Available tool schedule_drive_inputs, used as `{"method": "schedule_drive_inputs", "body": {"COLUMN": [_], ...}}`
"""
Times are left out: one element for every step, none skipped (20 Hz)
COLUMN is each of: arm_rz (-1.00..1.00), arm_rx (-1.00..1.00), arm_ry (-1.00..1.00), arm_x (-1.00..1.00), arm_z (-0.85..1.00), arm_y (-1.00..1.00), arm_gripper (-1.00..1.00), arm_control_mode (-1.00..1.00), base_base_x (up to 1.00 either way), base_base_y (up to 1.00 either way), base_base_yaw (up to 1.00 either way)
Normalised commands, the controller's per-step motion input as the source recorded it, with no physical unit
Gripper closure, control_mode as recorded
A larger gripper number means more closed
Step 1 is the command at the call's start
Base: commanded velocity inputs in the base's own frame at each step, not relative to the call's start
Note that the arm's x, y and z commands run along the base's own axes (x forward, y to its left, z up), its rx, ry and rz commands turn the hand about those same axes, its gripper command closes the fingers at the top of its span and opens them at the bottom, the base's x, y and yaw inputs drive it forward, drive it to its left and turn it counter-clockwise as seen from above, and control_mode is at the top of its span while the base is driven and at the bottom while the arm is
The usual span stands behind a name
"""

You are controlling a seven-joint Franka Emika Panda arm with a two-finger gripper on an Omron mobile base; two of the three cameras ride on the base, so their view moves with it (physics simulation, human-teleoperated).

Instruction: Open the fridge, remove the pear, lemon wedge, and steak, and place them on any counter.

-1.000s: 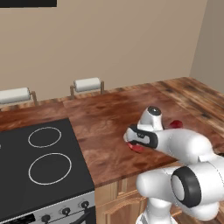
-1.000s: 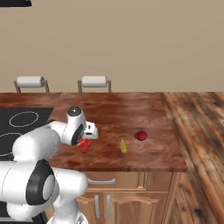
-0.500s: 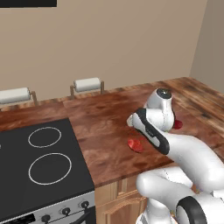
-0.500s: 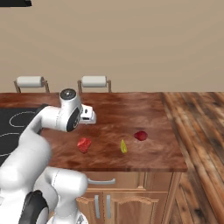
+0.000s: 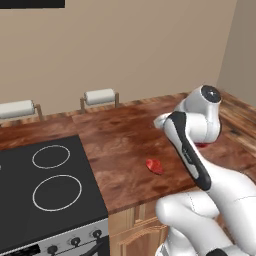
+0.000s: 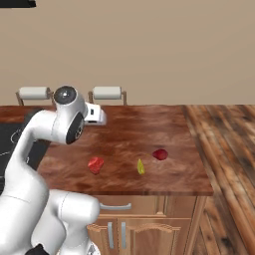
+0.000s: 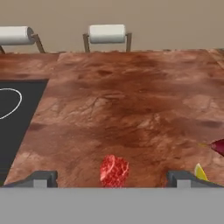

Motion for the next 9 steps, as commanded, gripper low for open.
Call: {"method": "schedule_drive_inputs", "body": {"arm_rz": [0.00,0.00,0.00,0.00,0.00,0.00,0.00,0.00,0.00], "arm_rx": [0.00,0.00,0.00,0.00,0.00,0.00,0.00,0.01,0.00], "arm_ry": [-0.19,-0.17,-0.20,-0.21,-0.24,-0.17,-0.18,-0.07,0.01], "arm_x": [-0.60,-0.62,-0.89,-0.96,-1.00,-1.00,-1.00,-0.94,-0.68], "arm_z": [1.00,1.00,1.00,1.00,1.00,1.00,1.00,1.00,1.00], "arm_y": [-0.10,-0.04,-0.14,-0.14,-0.14,-0.16,-0.12,-0.14,-0.03], "arm_gripper": [-1.00,-1.00,-1.00,-1.00,-1.00,-1.00,-1.00,-1.00,-1.00], "arm_control_mode": [-1.00,-1.00,-1.00,-1.00,-1.00,-1.00,-1.00,-1.00,-1.00], "base_base_x": [0.00,0.00,0.00,0.00,0.00,0.00,0.00,0.00,0.00], "base_base_y": [0.00,0.00,0.00,0.00,0.00,0.00,0.00,0.00,0.00], "base_base_yaw": [0.00,0.00,0.00,0.00,0.00,0.00,0.00,0.00,0.00]}}
